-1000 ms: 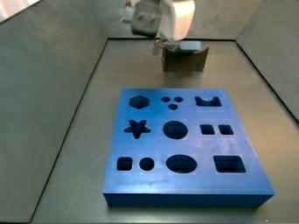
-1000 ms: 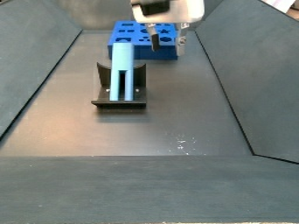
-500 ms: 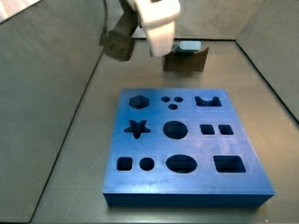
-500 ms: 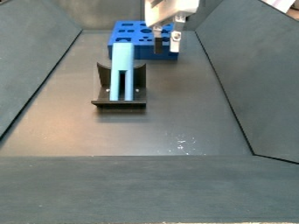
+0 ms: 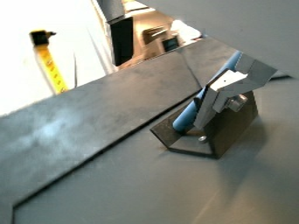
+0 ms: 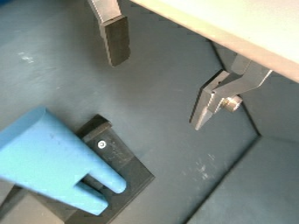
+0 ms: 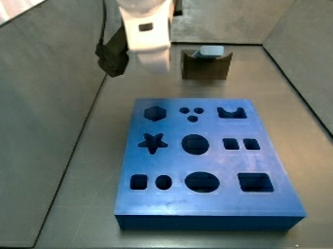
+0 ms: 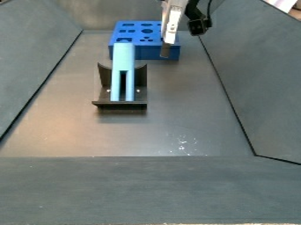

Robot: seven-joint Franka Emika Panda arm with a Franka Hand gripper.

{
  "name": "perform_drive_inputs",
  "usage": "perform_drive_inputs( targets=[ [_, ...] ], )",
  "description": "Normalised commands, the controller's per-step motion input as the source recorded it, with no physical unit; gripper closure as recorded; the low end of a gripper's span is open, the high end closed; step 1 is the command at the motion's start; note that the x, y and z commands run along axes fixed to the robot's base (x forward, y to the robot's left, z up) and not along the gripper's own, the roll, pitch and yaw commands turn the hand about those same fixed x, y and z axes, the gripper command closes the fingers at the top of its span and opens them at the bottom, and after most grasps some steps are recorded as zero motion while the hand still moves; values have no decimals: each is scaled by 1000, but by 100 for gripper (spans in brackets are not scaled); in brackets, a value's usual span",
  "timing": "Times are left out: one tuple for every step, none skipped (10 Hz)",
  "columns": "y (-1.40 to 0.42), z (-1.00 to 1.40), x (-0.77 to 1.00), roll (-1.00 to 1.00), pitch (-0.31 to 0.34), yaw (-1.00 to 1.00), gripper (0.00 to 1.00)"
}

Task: Pick up the square-circle object. Move up. Place the square-circle object on the fixture. Regrasp the square-circle object. Rotate the square-circle object. Move to above the board. Insert the square-circle object.
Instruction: Regrasp the square-circle object.

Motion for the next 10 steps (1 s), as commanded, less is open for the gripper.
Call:
perform_drive_inputs(
  targets=[
    [-4, -28, 51, 342, 690, -196, 0],
    [-17, -27, 57, 251, 659, 52, 0],
    [-39, -10, 60, 200, 609, 234, 0],
    [-45, -4, 69, 169, 538, 327, 0],
    [-45, -5, 71, 152, 469, 374, 0],
    [-39, -15, 62, 126, 276, 439, 0],
    [-41, -6, 56, 106, 177, 436, 0],
    [-39, -2, 55, 84, 89, 401, 0],
    [-34, -3, 53, 74, 37, 375, 0],
    [-36, -8, 43, 64, -40, 318, 0]
  ],
)
